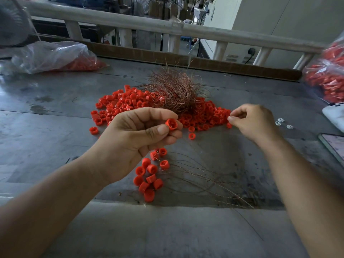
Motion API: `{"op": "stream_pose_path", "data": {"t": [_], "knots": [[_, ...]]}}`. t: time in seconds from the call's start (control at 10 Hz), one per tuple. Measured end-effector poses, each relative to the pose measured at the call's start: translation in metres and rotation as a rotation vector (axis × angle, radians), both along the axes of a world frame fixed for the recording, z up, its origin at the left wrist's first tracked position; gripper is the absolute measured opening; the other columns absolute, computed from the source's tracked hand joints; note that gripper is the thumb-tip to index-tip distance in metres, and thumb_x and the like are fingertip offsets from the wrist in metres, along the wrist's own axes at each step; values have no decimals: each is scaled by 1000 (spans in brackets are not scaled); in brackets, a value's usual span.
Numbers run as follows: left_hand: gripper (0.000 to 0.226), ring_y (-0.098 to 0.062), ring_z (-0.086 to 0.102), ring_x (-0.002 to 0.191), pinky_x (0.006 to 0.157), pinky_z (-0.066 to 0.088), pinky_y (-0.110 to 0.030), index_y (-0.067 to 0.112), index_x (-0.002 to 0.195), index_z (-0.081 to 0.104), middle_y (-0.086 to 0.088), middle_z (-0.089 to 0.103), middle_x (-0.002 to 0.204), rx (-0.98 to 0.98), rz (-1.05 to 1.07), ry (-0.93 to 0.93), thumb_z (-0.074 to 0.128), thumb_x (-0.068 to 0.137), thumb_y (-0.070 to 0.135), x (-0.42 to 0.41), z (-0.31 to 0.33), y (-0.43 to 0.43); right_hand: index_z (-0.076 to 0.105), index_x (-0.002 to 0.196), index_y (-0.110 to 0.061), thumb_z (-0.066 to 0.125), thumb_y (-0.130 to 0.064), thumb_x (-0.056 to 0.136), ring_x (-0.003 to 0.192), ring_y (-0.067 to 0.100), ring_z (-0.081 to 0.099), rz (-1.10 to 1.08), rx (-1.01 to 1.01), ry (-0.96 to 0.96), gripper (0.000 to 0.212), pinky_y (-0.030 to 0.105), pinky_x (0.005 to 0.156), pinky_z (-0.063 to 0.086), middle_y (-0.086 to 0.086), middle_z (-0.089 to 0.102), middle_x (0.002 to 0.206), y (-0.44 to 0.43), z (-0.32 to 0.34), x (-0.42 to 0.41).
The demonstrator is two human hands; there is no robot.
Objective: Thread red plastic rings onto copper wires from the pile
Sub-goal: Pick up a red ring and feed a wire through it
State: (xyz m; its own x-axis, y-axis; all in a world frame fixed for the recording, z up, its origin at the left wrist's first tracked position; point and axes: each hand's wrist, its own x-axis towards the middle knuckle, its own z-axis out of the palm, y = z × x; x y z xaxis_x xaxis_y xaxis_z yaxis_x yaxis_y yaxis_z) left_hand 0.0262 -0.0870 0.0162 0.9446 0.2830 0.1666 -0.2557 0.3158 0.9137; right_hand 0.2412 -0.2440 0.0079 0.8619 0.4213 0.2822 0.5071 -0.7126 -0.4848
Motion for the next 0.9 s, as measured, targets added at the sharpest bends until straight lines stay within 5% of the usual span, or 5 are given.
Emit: {"op": "stream_pose_path", "data": {"t": [0.3,0.4,0.5,0.6,0.9], "knots": [[23,-13,69,70,62,54,-19,12,79,75,-7,72,78,-4,-9,-6,66,58,11,0,1,1,61,70,-20,69,-18,78,83,25,61,-8,-138,11,12,28,71,42,9,67,83,0,-3,1],[23,-14,70,70,62,54,-19,11,79,75,-8,72,78,-3,5,7,67,58,11,0,1,1,63,74,-10,67,-5,78,50,8,59,114,362,355,8,21,54,50,4,65,61,0,17,-12],[22,-14,70,70,62,54,-18,10,80,75,-8,72,78,5,12,21,63,62,6,1,-1,1,61,73,-9,68,-6,65,48,7,60,407,667,692,12,18,52,53,1,66,56,3,35,-40],[24,-14,70,71,62,54,-18,9,81,75,-8,72,78,15,14,28,57,66,1,1,0,2,59,72,-8,65,-19,59,50,8,60,573,700,813,18,19,53,53,3,66,58,9,39,-66],[23,-14,70,70,61,54,-18,12,78,76,-6,73,76,62,38,57,66,58,10,2,0,0,64,88,-11,59,-8,66,70,9,66,805,687,880,23,20,66,53,1,69,74,19,28,-88]]}}
